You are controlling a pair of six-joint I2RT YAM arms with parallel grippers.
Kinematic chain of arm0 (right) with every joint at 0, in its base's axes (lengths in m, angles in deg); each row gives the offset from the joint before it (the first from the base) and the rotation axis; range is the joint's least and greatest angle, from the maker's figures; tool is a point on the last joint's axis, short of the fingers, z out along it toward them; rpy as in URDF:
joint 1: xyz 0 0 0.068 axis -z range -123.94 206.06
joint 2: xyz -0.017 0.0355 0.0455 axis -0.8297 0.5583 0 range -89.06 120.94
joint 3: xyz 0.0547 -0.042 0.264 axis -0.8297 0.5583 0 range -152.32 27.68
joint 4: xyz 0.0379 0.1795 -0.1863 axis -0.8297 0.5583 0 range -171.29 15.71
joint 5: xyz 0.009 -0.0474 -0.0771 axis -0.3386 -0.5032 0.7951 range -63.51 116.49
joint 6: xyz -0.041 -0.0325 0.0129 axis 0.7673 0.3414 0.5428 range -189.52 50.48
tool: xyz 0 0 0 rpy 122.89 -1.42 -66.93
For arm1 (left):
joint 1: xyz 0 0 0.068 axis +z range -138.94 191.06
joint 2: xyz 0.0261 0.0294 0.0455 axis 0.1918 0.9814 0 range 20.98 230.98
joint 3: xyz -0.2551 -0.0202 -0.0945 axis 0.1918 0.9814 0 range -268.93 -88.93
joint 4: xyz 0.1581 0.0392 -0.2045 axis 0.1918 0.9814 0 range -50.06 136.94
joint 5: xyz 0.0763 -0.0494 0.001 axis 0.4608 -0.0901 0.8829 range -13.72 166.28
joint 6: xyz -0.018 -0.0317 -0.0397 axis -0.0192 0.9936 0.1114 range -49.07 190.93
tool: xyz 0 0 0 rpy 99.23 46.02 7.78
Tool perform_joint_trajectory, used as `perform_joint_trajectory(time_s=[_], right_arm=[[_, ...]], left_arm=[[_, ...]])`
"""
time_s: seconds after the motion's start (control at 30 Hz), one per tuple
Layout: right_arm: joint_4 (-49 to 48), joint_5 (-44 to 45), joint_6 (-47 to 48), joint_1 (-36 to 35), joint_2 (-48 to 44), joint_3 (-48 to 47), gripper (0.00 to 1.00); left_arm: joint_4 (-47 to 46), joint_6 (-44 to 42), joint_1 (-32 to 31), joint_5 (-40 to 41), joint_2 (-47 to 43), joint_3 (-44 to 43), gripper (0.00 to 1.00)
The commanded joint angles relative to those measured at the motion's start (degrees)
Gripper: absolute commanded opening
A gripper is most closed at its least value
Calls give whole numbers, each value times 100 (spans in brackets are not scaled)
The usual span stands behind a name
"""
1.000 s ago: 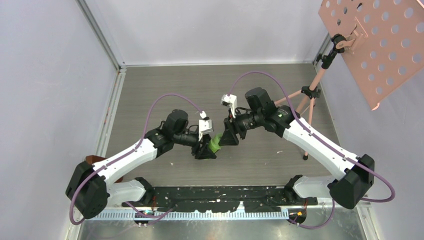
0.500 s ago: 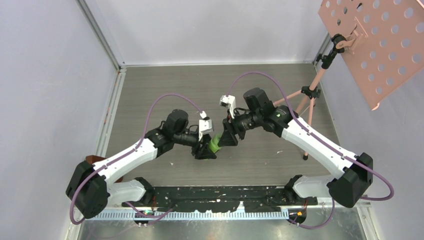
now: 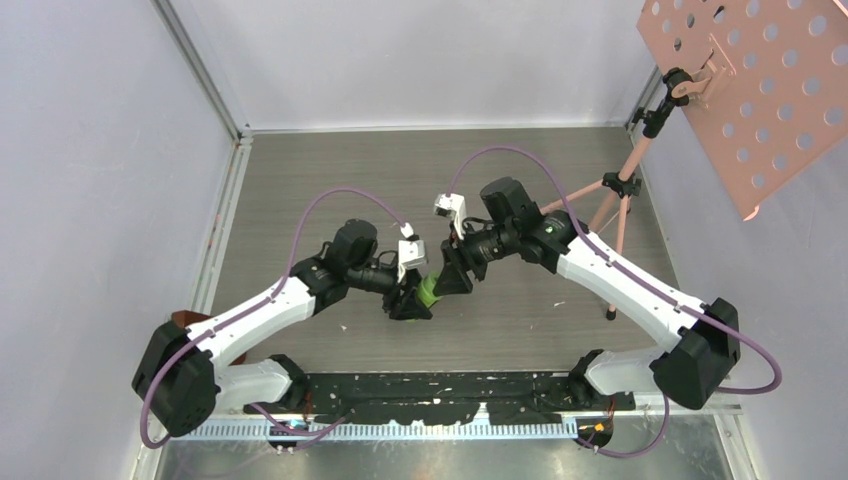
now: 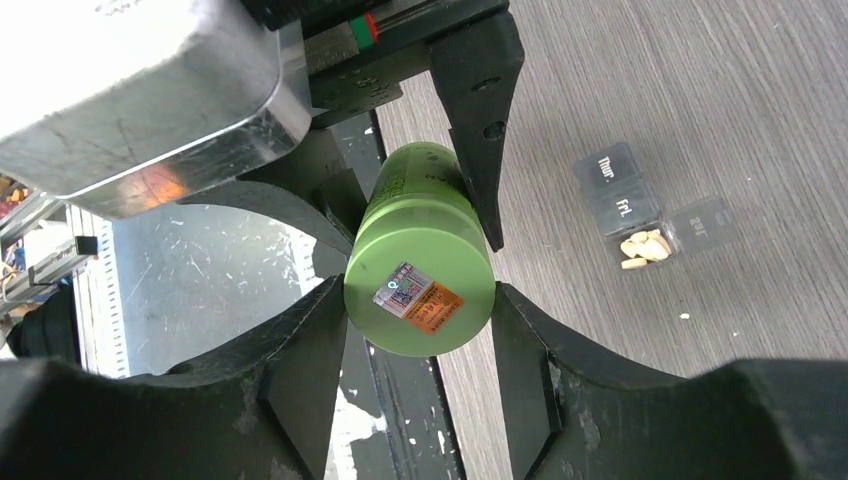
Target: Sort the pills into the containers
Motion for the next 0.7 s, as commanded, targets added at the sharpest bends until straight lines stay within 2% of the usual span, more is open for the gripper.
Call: perform_joint_trajectory(time_s=[0.0, 0.17, 0.47, 0.57, 0.67], right_arm=[[211, 49, 88, -153, 187, -123, 43], [218, 255, -337, -167, 371, -189, 41], [-645, 1415, -3012, -174, 491, 320, 37], [-884, 1690, -3884, -176, 530, 414, 36], [-993, 1870, -4314, -184, 638, 363, 36]], left_arm=[[-417, -94, -22, -67, -76, -201, 0], [-594, -168, -22, 233, -123, -164, 0], [-2166, 13, -43, 1274, -545, 688, 0], [-2971, -200, -134, 1661, -725, 1142, 0], [-3176, -634, -266, 2090, -853, 1352, 0]])
